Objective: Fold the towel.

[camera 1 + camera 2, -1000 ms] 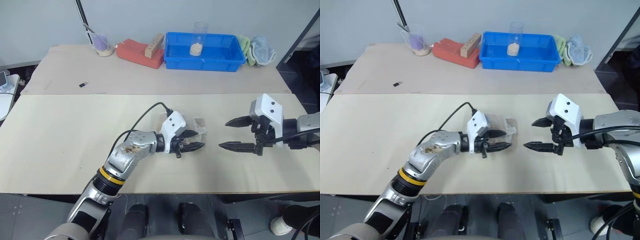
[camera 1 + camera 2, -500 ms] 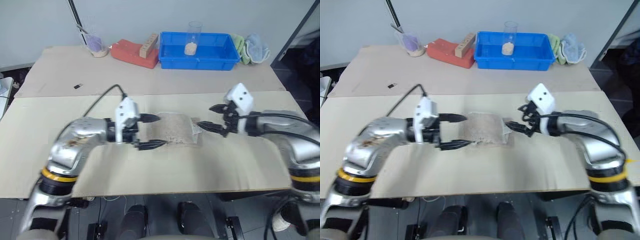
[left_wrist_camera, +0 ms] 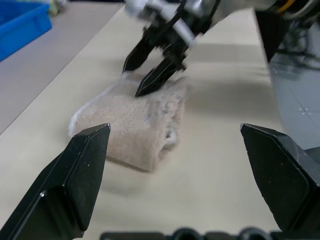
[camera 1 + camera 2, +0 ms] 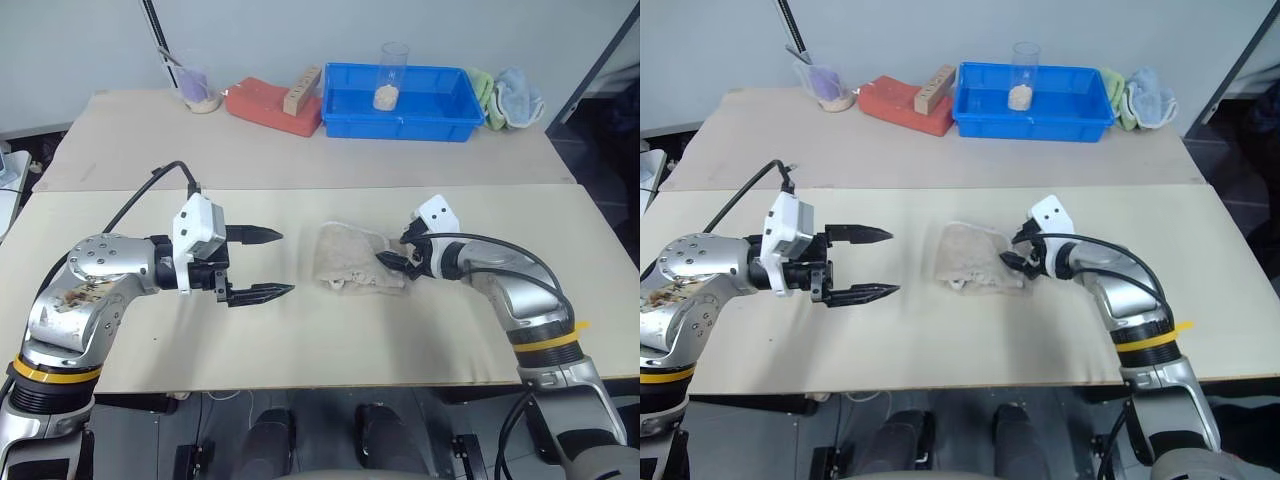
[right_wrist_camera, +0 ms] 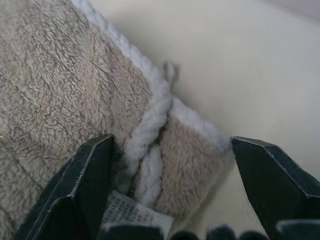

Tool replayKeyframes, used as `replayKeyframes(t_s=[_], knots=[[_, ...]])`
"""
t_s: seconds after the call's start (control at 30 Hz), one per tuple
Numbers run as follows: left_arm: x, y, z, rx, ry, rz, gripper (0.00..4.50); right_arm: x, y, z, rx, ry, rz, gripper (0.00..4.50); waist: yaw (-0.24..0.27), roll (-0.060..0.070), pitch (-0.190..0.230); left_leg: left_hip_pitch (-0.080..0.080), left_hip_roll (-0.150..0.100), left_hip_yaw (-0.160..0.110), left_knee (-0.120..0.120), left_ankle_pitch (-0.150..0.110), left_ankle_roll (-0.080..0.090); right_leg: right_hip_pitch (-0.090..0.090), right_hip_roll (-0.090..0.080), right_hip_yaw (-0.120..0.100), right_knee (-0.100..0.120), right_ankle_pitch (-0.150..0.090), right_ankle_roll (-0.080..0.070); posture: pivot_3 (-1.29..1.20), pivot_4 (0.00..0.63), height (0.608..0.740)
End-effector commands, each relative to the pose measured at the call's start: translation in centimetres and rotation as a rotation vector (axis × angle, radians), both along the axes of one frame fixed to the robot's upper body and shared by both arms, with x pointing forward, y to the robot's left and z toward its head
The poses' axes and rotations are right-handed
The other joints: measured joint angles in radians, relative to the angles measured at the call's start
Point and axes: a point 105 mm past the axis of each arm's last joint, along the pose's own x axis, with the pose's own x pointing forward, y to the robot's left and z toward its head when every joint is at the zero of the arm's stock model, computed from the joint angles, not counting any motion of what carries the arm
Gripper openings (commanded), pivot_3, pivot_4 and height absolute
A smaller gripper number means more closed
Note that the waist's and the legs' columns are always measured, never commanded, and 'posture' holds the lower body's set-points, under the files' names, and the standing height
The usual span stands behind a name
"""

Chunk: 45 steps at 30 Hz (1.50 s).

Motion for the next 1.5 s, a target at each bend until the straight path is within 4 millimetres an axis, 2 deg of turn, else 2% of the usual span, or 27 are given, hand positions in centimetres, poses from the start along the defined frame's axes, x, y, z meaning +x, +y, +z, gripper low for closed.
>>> replayKeyframes(t_s=[0.03, 0.2, 0.3, 0.47, 0.6, 0.7, 0.77, 0.87, 1.0, 1.1, 1.17, 1.23, 1.33, 1.5], knots=[[-1.0, 0.0, 1.6, -0.045, -0.04, -0.043, 4.5, -0.1, 0.5, 1.1, 0.077, 0.021, 0.014, 2.6, 0.0, 0.0, 0.0, 0.0, 0.0, 0.0, 0.0, 0.0, 0.0, 0.0, 0.0, 0.0, 0.0, 0.0, 0.0, 0.0, 0.15, 0.74], [-2.1, -0.4, 1.9, -0.07, -0.026, -0.118, 4.5, -0.3, 1.1, 1.4, 0.094, 0.016, 0.029, 0.88, -0.001, 0.0, 0.0, 0.0, 0.0, 0.0, 0.0, 0.0, 0.0, 0.0, 0.0, 0.0, 0.0, 0.0, 0.0, 0.0, 0.15, 0.74], [-2.3, -0.5, 2.0, -0.073, -0.032, -0.133, 4.5, 0.2, -0.1, 2.6, 0.048, -0.053, 0.005, 0.02, -0.001, 0.0, 0.0, 0.0, 0.0, 0.0, 0.0, 0.0, 0.0, 0.0, 0.0, 0.0, 0.0, 0.0, 0.0, 0.0, 0.15, 0.74], [-1.9, -0.4, 2.1, -0.065, -0.04, -0.119, 4.5, 1.7, -5.4, 5.1, -0.073, -0.16, -0.115, 0.02, 0.003, 0.001, 0.0, 0.0, -0.001, 0.001, 0.0, 0.0, 0.0, 0.001, -0.001, 0.0, -0.001, 0.0, 0.0, 0.0, 0.15, 0.74], [-1.6, -0.6, 2.2, -0.067, -0.045, -0.12, 4.5, 2.5, -8.0, 5.2, -0.118, -0.157, -0.177, 0.02, 0.0, 0.0, 0.0, 0.0, -0.001, 0.003, 0.0, 0.0, 0.0, 0.001, 0.0, 0.0, -0.002, 0.0, 0.0, 0.0, 0.15, 0.74], [-1.3, -0.8, 2.3, -0.068, -0.055, -0.118, 4.5, 3.4, -8.9, 4.5, -0.13, -0.139, -0.218, 0.02, -0.005, 0.0, 0.0, 0.0, 0.0, 0.005, 0.0, 0.0, 0.0, 0.001, 0.0, 0.0, -0.001, 0.0, 0.0, 0.0, 0.15, 0.74], [-0.9, -0.8, 2.3, -0.062, -0.057, -0.105, 4.5, 4.0, -9.2, 4.2, -0.139, -0.148, -0.252, 0.93, -0.009, 0.0, 0.0, 0.0, 0.0, 0.005, -0.001, 0.0, 0.0, 0.0, 0.0, 0.001, -0.001, 0.0, 0.0, 0.0, 0.15, 0.74], [-0.5, -0.5, 2.4, -0.056, -0.048, -0.079, 4.5, 4.4, -9.3, 5.0, -0.12, -0.183, -0.26, 1.95, -0.01, 0.001, 0.0, 0.0, 0.0, 0.005, -0.001, 0.0, 0.0, 0.0, 0.0, 0.001, -0.001, 0.0, 0.0, 0.0, 0.15, 0.74], [0.5, 0.7, 2.4, -0.043, -0.07, 0.022, 4.5, 4.7, -9.7, 8.1, -0.098, -0.272, -0.281, 3.29, -0.01, 0.001, 0.0, -0.001, -0.001, 0.002, -0.001, 0.0, 0.0, 0.0, 0.0, 0.001, -0.001, 0.0, 0.0, 0.0, 0.15, 0.74], [1.6, 3.2, 2.2, 0.021, -0.095, 0.193, 4.5, 3.8, -9.2, 11.6, -0.063, -0.348, -0.206, 4.32, -0.01, 0.001, 0.001, -0.001, 0.0, 0.001, -0.001, 0.0, 0.0, -0.001, 0.0, 0.001, -0.001, 0.0, 0.0, 0.0, 0.15, 0.74], [2.0, 5.0, 2.2, 0.058, -0.125, 0.298, 4.5, 2.8, -8.7, 13.3, -0.052, -0.377, -0.127, 4.32, -0.01, 0.001, 0.001, -0.001, 0.0, 0.001, -0.002, 0.0, 0.0, -0.001, 0.0, 0.001, -0.001, 0.0, 0.0, 0.0, 0.15, 0.74], [2.1, 7.1, 1.7, 0.129, -0.155, 0.413, 4.5, 1.2, -8.3, 13.7, -0.107, -0.385, -0.003, 4.32, -0.009, 0.001, 0.001, -0.001, 0.0, 0.0, -0.002, 0.0, 0.0, -0.001, 0.0, 0.001, -0.001, 0.0, 0.0, 0.0, 0.15, 0.74], [1.6, 10.1, 0.7, 0.24, -0.185, 0.545, 4.5, -1.5, -8.0, 13.1, -0.149, -0.36, 0.168, 4.32, -0.005, 0.001, 0.001, 0.0, 0.0, 0.0, -0.003, -0.001, 0.001, 0.0, 0.0, 0.0, -0.004, 0.0, 0.0, 0.0, 0.15, 0.74], [0.0, 13.2, -0.2, 0.248, -0.15, 0.652, 4.5, -5.1, -8.9, 11.3, -0.17, -0.321, 0.315, 4.32, 0.005, 0.001, 0.001, 0.0, 0.001, 0.001, -0.002, -0.001, 0.001, 0.001, -0.002, 0.001, -0.004, 0.0, 0.0, 0.0, 0.15, 0.74]])
